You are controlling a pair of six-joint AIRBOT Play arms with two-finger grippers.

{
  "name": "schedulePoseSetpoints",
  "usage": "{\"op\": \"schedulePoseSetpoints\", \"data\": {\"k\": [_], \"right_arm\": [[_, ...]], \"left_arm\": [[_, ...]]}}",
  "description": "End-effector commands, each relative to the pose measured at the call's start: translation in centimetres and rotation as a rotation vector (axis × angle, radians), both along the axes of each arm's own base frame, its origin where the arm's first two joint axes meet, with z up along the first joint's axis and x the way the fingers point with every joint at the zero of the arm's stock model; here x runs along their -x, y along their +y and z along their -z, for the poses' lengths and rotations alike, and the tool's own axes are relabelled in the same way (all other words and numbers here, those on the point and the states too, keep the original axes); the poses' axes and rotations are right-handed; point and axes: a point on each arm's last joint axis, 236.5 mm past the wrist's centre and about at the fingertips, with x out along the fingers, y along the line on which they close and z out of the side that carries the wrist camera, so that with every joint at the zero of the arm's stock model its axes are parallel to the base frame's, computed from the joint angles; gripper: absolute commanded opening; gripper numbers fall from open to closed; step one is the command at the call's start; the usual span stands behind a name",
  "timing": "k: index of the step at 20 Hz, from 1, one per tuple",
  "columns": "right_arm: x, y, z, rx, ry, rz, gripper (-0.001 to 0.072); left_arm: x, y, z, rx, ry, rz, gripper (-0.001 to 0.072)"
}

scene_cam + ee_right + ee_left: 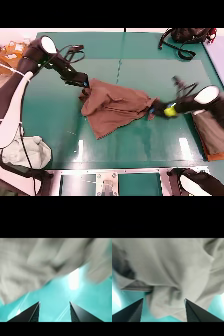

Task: Fold the shirts.

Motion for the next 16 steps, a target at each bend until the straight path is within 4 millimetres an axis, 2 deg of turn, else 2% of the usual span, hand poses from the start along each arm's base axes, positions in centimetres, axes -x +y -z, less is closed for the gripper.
{"op": "schedulePoseSetpoints", "data": {"k": [1,4,6,8,11,12,13,14,16], "right_arm": [[5.0,8.2,4.5,-0.096,0.058,0.001,0.0434],[7.3,14.5,7.2,-0.119,0.108,-0.047,0.0434],[7.9,18.1,8.5,-0.124,0.156,-0.086,0.0434],[7.4,21.3,9.3,-0.123,0.168,-0.13,0.0434],[5.6,25.1,9.8,-0.137,0.159,-0.162,0.0432],[4.8,25.9,9.9,-0.142,0.149,-0.17,0.0363],[4.5,26.4,9.8,-0.144,0.133,-0.197,0.0139],[4.3,26.5,9.4,-0.145,0.116,-0.237,0.0016],[5.1,25.5,8.4,-0.131,0.128,-0.333,0.0014]], "left_arm": [[-0.4,3.8,-0.1,-0.02,0.037,-0.072,0.059],[-0.9,6.7,-0.1,-0.019,0.049,-0.136,0.0589],[-1.2,8.4,-0.1,-0.016,0.059,-0.186,0.0589],[-1.5,9.8,-0.1,-0.015,0.06,-0.218,0.0589],[-1.7,11.0,-0.1,-0.011,0.06,-0.246,0.0589],[-1.8,11.2,-0.1,-0.01,0.06,-0.252,0.0589],[-1.8,11.1,-0.1,-0.006,0.06,-0.251,0.0589],[-1.8,11.1,-0.1,-0.006,0.06,-0.251,0.0589],[-2.1,11.2,-0.2,-0.004,0.046,-0.257,0.059]]}}
